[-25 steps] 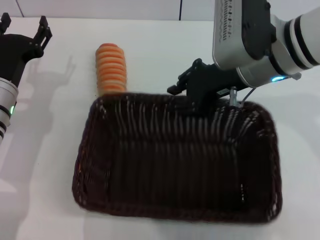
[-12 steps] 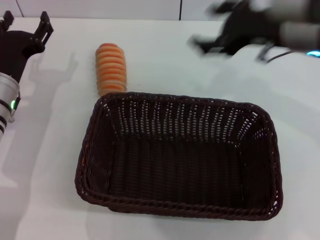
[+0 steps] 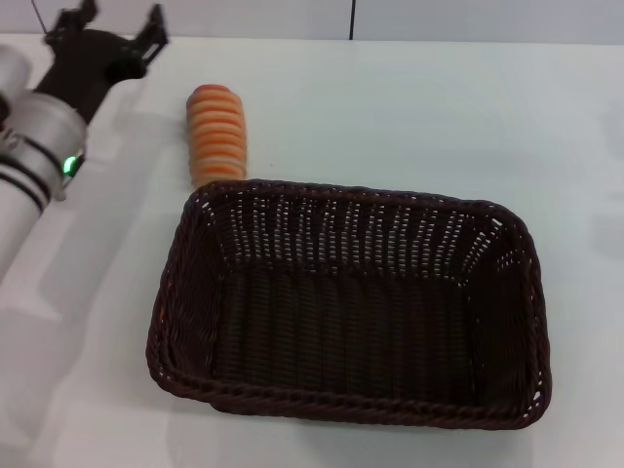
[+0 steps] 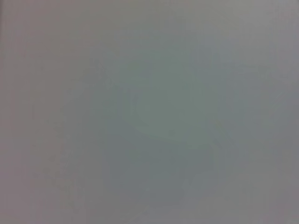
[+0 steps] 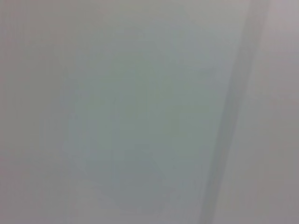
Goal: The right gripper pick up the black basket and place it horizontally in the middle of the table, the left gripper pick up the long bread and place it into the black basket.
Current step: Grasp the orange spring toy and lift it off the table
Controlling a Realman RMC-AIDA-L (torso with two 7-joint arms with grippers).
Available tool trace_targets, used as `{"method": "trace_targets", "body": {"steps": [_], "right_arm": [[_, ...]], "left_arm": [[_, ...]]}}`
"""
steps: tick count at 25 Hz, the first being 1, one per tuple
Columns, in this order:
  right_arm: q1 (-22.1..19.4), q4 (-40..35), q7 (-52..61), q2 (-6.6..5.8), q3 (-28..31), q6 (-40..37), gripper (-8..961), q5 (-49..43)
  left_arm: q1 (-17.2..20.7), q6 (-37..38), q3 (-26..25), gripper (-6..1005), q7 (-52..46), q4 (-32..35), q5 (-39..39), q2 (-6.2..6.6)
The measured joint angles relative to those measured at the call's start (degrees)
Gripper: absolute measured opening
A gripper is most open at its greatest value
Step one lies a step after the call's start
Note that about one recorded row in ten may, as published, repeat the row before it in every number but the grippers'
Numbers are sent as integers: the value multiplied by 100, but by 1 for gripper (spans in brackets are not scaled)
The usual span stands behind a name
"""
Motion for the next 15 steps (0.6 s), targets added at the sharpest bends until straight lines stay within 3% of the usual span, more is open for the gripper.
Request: {"method": "trace_targets", "body": {"steps": [2,3,4,6,10,11,12,13,14,15], "right_arm": [[-73,172,408,-4,-64,356,839,-166],[-162,354,817,-9,-106,650,838,-316],[-246,507,1173,-10,-121,825,838,-432],[-379,768,1611,-9,-136,925,837,-521],[-556,1101,1944,-4,-131,906,836,-518],[-556,1101,1944,-4,-131,906,836,-518],[-580,1116,1960,-5,-131,897,836,-518],[-596,1125,1971,-6,-131,891,835,-519],[-611,1117,1981,-8,-135,886,835,-529],[-638,1086,1995,-12,-140,872,835,-549]], "left_arm": [[16,-330,0,851,-33,-234,116,24],[95,-1201,1,851,-102,-842,317,78],[95,-1201,1,851,-102,-842,317,78],[254,-2969,-2,852,-118,-1983,412,146],[254,-2969,-2,852,-118,-1983,412,146],[182,-4782,-170,852,191,-2774,415,110],[182,-4782,-170,853,191,-2774,415,110],[-96,-5987,-623,853,710,-2947,409,-104],[-96,-5987,-623,853,710,-2947,409,-104],[-478,-7058,-934,853,1080,-2953,316,-213]]}}
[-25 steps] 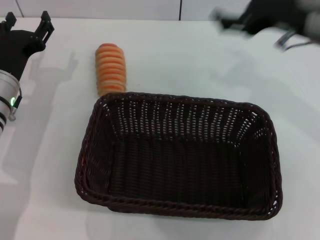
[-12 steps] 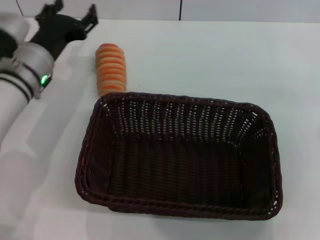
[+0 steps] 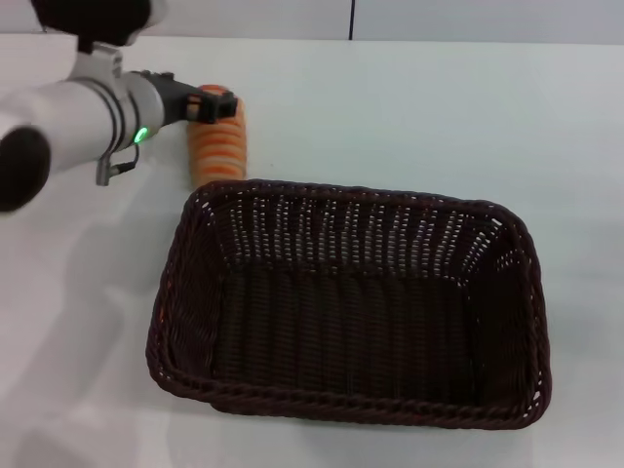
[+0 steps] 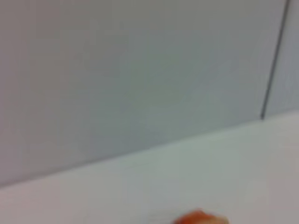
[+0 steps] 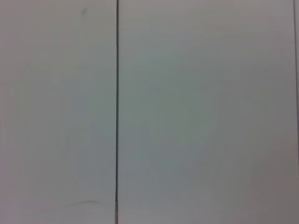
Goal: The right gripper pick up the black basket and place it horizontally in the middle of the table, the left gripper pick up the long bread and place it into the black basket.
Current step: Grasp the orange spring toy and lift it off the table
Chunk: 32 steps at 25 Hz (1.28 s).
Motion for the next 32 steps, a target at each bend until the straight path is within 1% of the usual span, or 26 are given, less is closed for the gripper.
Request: {"method": "trace_targets", "body": {"steps": [1,3,4,5,8,10,11,17,24,25,29,30,32], "right_arm": [[0,0,0,0,0,0,834,0],[-11,-12,-1,0,18,-17,834,-12],[-11,-12,-1,0,27,-23,834,-18],[0,-9,-2,0,32,-37,834,-23],[10,13,1,-1,36,-47,835,-23],[27,31,0,-5,39,-57,835,-30],[27,31,0,-5,39,-57,835,-30],[40,32,0,-15,39,-74,833,-51],[28,66,-1,-17,82,-149,834,-59],[7,69,-1,-16,84,-150,834,-60],[-19,78,24,-11,84,-122,834,-62],[-25,97,36,-10,79,-113,834,-63],[-26,106,36,-9,72,-112,834,-63]], "left_arm": [[0,0,0,853,0,0,0,0],[-227,-425,-6,854,-4,77,-95,6],[-227,-425,-6,854,-4,77,-95,6],[-348,-673,-38,854,-7,121,-158,12],[-424,-865,-83,854,19,151,-259,13],[-424,-865,-83,855,19,151,-259,13],[-547,-958,-92,855,24,354,-363,14],[-721,-983,-120,828,-18,646,-384,4],[-741,-1040,-107,796,-7,679,-380,5],[-741,-1121,-22,791,54,634,-333,13],[-741,-1150,19,707,103,612,-306,11],[-692,-1205,52,686,149,461,-302,11],[-394,-1239,176,677,288,-198,-306,14]]}}
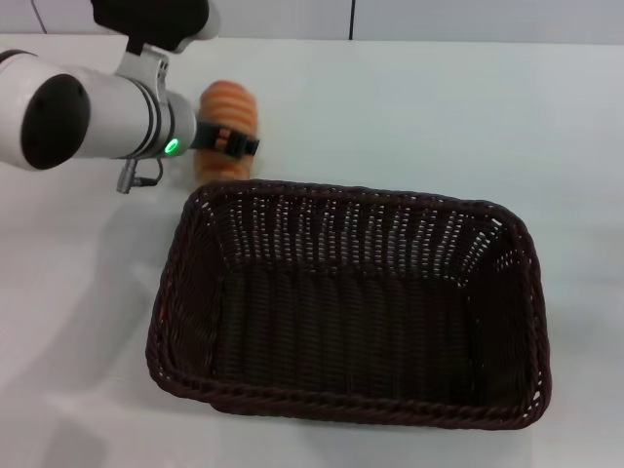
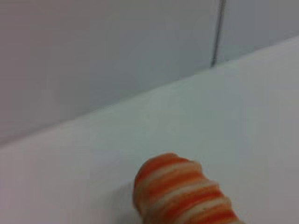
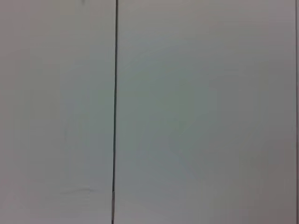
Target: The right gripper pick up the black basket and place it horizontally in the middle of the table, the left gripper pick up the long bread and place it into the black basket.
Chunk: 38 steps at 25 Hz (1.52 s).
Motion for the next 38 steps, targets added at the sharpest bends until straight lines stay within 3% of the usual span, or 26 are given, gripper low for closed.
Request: {"method": "trace_targets", "body": {"steps": [5,6,9,10,12,15,17,18,22,33,37,38], "right_arm": [[-1,5,-1,2,-8,4,835,0],[-1,0,-1,2,-6,6,835,0],[0,1,-5,2,-3,8,835,-1],[5,12,-5,2,0,4,835,0],[14,20,-2,2,3,-6,835,0],[26,29,5,2,23,-12,835,0],[40,33,7,0,33,-15,835,-1],[69,34,9,-4,37,-20,835,0],[113,29,7,-14,38,-28,835,0],[70,-49,-15,-1,9,-33,834,-116],[68,-54,-15,2,-16,-33,834,-123],[66,-59,-15,1,-16,-33,834,-124]], "left_arm": [[574,-315,11,654,512,-1350,-60,27],[574,-315,11,650,512,-1350,-60,27],[1193,-1314,-158,633,1570,-3210,-522,36],[1193,-1314,-158,625,1570,-3210,-522,36],[1451,-2076,-410,609,2306,-4035,-1238,42],[1688,-3195,-919,576,3424,-4704,-2492,45],[1678,-4093,-1413,541,4278,-4621,-3407,43],[1533,-4838,-1878,535,4840,-4237,-4001,43],[1296,-5429,-2306,510,5319,-3529,-4311,35],[1100,-5504,-2344,584,5878,-2936,-4212,49],[1085,-5268,-2492,774,5929,-2987,-4030,49],[1157,-4753,-2522,821,6057,-3087,-3792,43]]}}
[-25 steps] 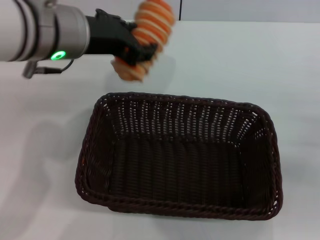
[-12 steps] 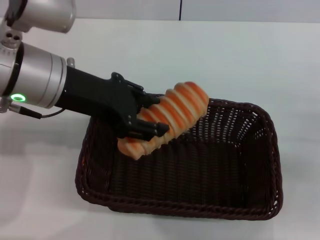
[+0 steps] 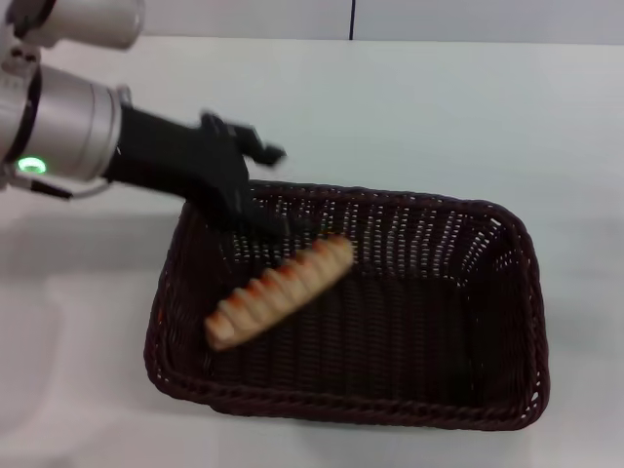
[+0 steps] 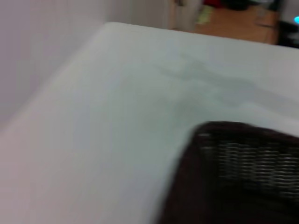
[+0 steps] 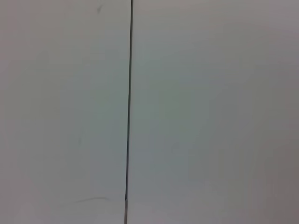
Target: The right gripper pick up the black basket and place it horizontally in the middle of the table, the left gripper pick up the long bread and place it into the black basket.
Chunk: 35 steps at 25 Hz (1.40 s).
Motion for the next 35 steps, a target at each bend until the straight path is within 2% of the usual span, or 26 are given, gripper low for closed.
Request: {"method": "trace_targets", "body": {"steps": [1,3,7,9,11,14,15,16,17,18,19,20,21,23,26,29,32,35], "right_arm": [[-2,-5,0,1,0,0,834,-1],[-4,-9,0,0,0,0,834,-3],[-6,-8,0,-2,1,-2,834,-5],[-13,-4,0,-7,0,-3,834,-6],[-37,2,0,-5,-3,-5,835,-7],[-55,41,14,3,9,4,835,-7],[-48,83,35,7,14,47,835,-6],[-41,130,80,11,20,113,835,2],[-27,208,186,17,22,230,835,12],[-6,341,375,22,21,433,835,17],[16,497,610,26,3,678,835,17],[92,953,1142,36,-67,1448,835,17],[92,953,1142,36,-67,1448,834,17],[175,1504,1649,43,-148,2187,834,26],[323,2422,2508,47,-203,3065,835,37],[543,3221,2991,55,-202,3602,834,163],[769,3769,3028,67,-266,3797,834,558],[783,3879,3029,62,-299,3792,835,573]], "left_arm": [[0,0,0,827,0,0,0,0],[235,982,114,840,298,-93,300,-22],[861,4062,890,859,777,104,524,-24],[1130,5944,1627,860,1057,535,544,-26],[1218,7739,2440,860,1225,1259,620,-28],[888,10416,3258,860,775,2796,998,-35],[621,12057,3451,860,5,3748,1257,-31],[621,12057,3451,861,5,3748,1257,-31],[478,12978,3485,861,-772,4263,1449,-26],[374,13557,3492,861,-1545,4662,1590,-16],[312,13824,3488,861,-2016,4931,1668,-13],[195,14190,3464,861,-2783,5408,1769,-7],[98,14425,3441,861,-3463,5815,1835,-8],[-111,14714,3361,862,-4384,6514,1846,-12],[-253,14860,3245,862,-5166,7064,1831,-14],[-223,14921,3190,863,-5511,7229,1824,-12],[-128,14969,3108,863,-5625,7265,1817,-22],[-97,14967,3081,864,-5709,7283,1817,-24]]}}
